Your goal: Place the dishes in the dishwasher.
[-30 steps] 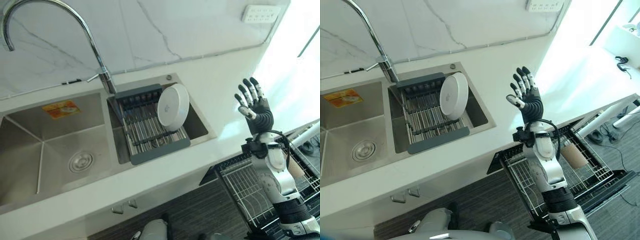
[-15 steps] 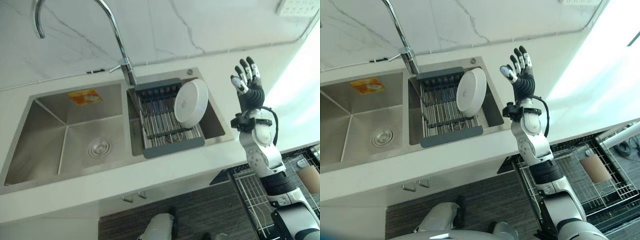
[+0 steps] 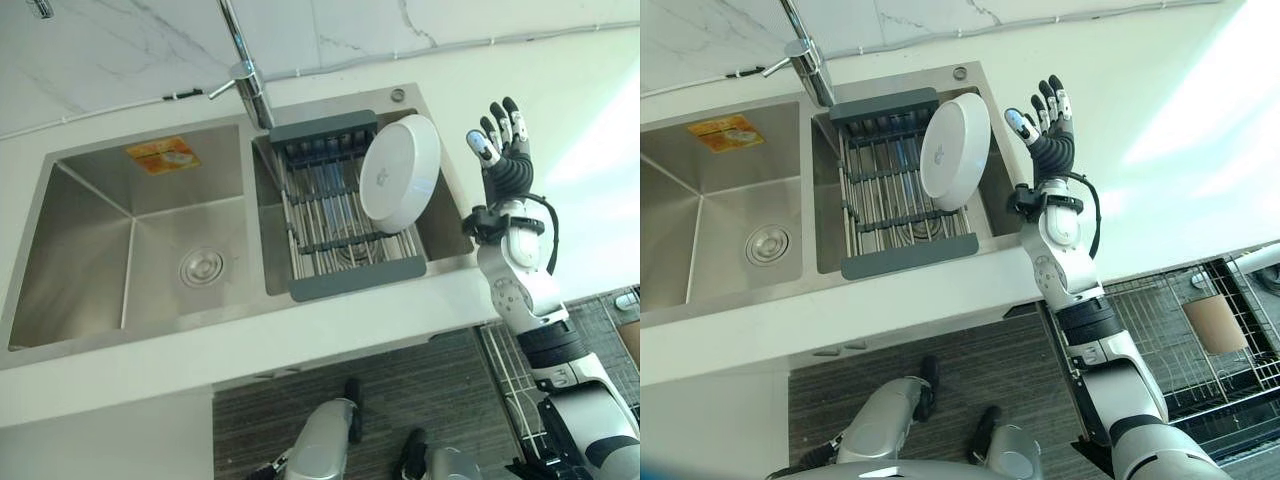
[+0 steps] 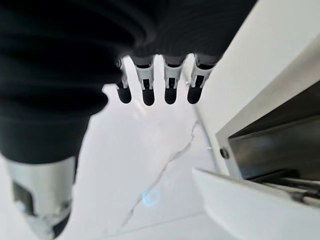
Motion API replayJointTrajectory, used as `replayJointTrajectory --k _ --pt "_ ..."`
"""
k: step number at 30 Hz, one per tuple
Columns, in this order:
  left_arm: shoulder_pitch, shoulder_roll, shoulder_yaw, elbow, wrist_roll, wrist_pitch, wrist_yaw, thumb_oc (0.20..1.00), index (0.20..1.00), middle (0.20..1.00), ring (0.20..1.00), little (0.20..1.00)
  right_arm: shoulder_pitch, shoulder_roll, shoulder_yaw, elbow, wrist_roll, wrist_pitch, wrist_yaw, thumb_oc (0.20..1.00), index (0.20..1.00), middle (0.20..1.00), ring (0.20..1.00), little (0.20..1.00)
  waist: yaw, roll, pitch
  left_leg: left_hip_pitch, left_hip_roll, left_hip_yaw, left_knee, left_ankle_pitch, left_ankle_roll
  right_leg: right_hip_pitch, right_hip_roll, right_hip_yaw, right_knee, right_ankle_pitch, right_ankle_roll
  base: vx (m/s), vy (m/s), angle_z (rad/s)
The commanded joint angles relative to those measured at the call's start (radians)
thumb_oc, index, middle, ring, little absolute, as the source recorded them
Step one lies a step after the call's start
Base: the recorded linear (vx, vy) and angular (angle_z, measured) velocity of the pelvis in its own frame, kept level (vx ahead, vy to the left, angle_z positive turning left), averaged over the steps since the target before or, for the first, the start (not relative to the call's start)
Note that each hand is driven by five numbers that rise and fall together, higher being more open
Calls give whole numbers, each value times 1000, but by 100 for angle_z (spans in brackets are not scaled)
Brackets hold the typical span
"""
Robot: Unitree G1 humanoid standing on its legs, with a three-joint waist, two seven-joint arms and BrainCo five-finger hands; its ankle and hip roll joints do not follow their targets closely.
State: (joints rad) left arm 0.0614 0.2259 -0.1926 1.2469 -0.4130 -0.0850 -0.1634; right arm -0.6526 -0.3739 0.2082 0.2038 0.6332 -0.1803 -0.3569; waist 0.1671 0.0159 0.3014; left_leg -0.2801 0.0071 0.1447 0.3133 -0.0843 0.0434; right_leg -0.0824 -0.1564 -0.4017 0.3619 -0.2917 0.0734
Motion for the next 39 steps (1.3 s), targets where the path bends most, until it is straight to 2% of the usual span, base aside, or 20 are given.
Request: replayJointTrajectory --k 1,5,9,15,22,27,39 --pt "-20 10 -40 0 -7 -15 -12 1000 1000 1000 1000 1000 -80 -12 19 -15 0 -57 18 1000 1000 1000 1000 1000 12 8 -20 9 1 -120 -13 -22 -92 -56 14 13 -62 138 -7 -158 -46 12" --pt "-23 14 -45 -2 -7 -10 -12 1000 1000 1000 1000 1000 -90 -10 19 25 9 -49 13 1000 1000 1000 1000 1000 20 10 -25 10 12 -136 -13 -10 -107 -28 26 -14 -62 125 -20 -99 -35 10" --pt "3 5 -45 2 20 -4 -3 1000 1000 1000 1000 1000 -72 -10 16 92 36 -48 20 1000 1000 1000 1000 1000 33 5 -57 23 29 -116 -13 -3 -124 9 25 -33 -62 112 -24 -16 -40 12" --pt "21 0 -44 9 38 0 3 1000 1000 1000 1000 1000 -81 -5 21 161 78 -30 48 1000 1000 1000 1000 1000 38 11 -73 22 42 -97 -13 9 -139 29 29 -30 -62 106 -23 -3 -4 1" --pt "29 3 -32 21 38 5 -3 1000 1000 1000 1000 1000 -76 22 48 171 96 -16 99 1000 1000 1000 1000 1000 40 16 -78 22 39 -102 -13 12 -139 35 27 -23 -62 100 -24 19 14 -2" --pt "23 2 -44 11 29 7 -7 1000 1000 1000 1000 1000 -88 28 54 180 107 1 101 1000 1000 1000 1000 1000 44 19 -72 18 35 -103 -13 11 -137 27 25 -26 -62 102 -24 0 0 0" --pt "3 5 -58 11 14 3 -12 1000 1000 1000 1000 1000 -130 25 59 264 130 -11 133 1000 1000 1000 1000 1000 53 28 -47 2 22 -118 -13 12 -135 -6 14 -28 -62 111 -19 -5 2 0"
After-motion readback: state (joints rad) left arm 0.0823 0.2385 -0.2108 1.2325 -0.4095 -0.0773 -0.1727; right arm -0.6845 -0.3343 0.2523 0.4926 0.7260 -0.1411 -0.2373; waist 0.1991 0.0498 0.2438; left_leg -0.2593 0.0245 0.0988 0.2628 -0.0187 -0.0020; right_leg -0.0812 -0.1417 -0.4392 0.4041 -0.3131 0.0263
